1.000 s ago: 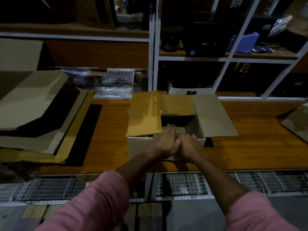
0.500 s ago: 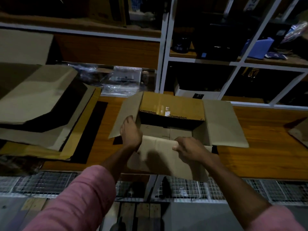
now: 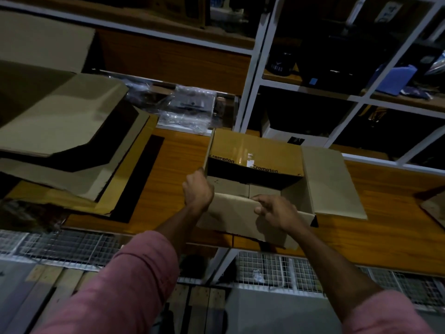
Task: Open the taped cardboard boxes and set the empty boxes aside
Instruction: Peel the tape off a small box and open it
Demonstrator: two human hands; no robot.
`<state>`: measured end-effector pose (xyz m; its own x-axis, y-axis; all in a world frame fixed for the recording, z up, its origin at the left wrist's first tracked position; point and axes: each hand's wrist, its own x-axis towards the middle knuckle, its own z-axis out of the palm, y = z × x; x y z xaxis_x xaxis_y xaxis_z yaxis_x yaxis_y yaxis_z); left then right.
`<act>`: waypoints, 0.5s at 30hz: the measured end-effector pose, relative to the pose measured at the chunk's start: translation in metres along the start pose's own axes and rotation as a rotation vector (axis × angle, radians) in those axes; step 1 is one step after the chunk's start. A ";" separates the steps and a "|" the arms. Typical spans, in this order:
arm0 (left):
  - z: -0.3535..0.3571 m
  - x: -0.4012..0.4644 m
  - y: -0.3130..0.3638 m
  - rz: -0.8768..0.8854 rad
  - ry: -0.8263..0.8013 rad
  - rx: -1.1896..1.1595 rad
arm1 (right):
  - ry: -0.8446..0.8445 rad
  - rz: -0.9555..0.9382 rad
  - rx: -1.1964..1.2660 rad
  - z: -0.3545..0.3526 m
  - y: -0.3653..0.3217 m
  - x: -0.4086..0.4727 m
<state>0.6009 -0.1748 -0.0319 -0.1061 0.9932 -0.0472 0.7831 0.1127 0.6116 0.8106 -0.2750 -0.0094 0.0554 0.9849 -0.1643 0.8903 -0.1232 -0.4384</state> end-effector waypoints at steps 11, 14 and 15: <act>-0.001 -0.013 -0.014 0.559 0.063 0.274 | -0.041 -0.046 0.200 -0.003 0.001 0.005; -0.001 -0.020 -0.007 0.668 0.027 0.342 | -0.062 0.006 0.224 -0.002 -0.002 0.020; -0.001 -0.022 -0.004 0.673 0.015 0.353 | -0.097 0.016 0.183 -0.003 -0.004 0.024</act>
<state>0.5999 -0.1972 -0.0326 0.4576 0.8507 0.2587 0.8311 -0.5126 0.2156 0.8098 -0.2501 -0.0094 0.0173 0.9673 -0.2532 0.7923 -0.1677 -0.5866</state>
